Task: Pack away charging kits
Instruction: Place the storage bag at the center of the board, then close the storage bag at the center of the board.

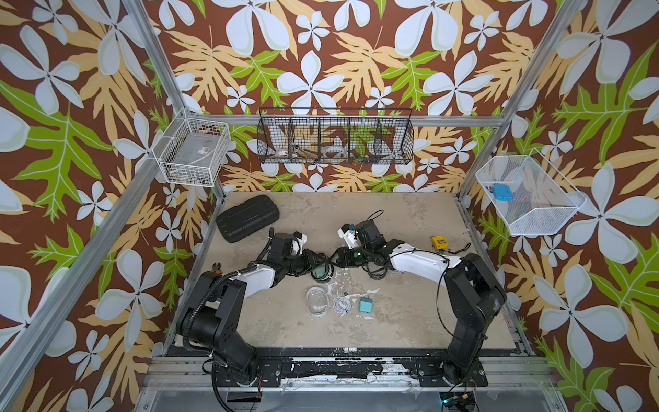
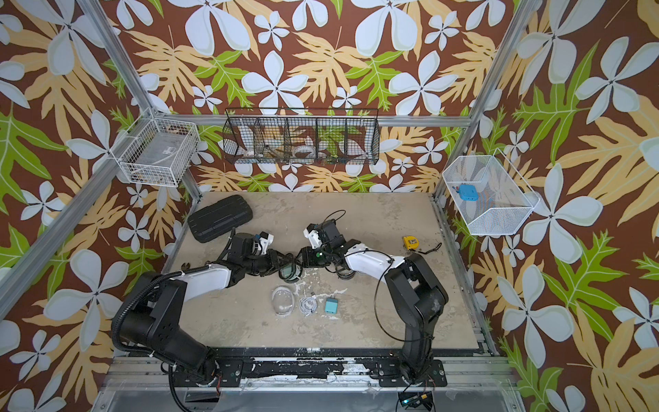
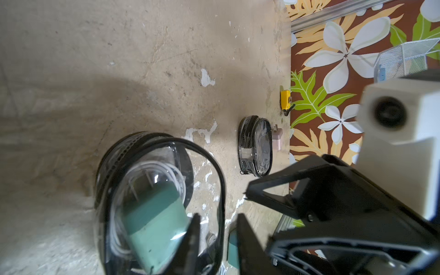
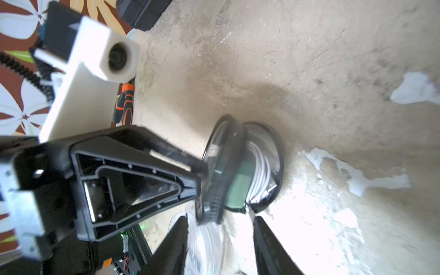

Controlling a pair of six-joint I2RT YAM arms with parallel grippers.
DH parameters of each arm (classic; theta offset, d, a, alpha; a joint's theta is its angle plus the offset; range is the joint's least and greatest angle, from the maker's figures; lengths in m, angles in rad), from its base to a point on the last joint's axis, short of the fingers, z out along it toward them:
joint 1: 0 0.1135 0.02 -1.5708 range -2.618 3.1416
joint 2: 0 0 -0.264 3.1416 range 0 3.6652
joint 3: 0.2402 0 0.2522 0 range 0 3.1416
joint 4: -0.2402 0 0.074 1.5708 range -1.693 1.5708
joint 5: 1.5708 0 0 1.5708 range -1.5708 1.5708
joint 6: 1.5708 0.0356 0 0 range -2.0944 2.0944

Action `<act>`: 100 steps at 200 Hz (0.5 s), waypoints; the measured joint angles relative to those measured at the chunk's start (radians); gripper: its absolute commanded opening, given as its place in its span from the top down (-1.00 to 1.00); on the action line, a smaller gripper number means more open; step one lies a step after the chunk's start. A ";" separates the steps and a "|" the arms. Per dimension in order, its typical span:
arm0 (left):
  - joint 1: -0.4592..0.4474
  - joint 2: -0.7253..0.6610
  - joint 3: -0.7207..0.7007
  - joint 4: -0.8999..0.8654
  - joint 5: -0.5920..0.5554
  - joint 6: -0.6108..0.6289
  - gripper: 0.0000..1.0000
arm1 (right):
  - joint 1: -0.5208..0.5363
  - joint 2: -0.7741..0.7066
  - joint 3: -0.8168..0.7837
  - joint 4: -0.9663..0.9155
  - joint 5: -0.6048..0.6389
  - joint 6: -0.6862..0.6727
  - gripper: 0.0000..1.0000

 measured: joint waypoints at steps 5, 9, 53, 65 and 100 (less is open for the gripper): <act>0.000 -0.004 0.006 -0.014 -0.007 0.012 0.02 | 0.000 -0.007 0.000 -0.009 0.003 -0.011 -0.12; 0.000 -0.007 0.010 -0.024 -0.013 0.022 -0.02 | 0.000 -0.010 0.001 -0.016 0.004 -0.015 -0.13; 0.040 -0.066 0.019 -0.125 -0.114 0.094 -0.09 | 0.005 0.047 0.046 -0.046 0.001 -0.035 -0.14; 0.046 -0.070 0.022 -0.142 -0.140 0.109 -0.03 | 0.010 0.077 0.069 -0.050 -0.002 -0.036 -0.12; 0.046 -0.035 0.021 -0.183 -0.167 0.142 0.02 | 0.033 0.157 0.154 -0.060 -0.008 -0.048 0.05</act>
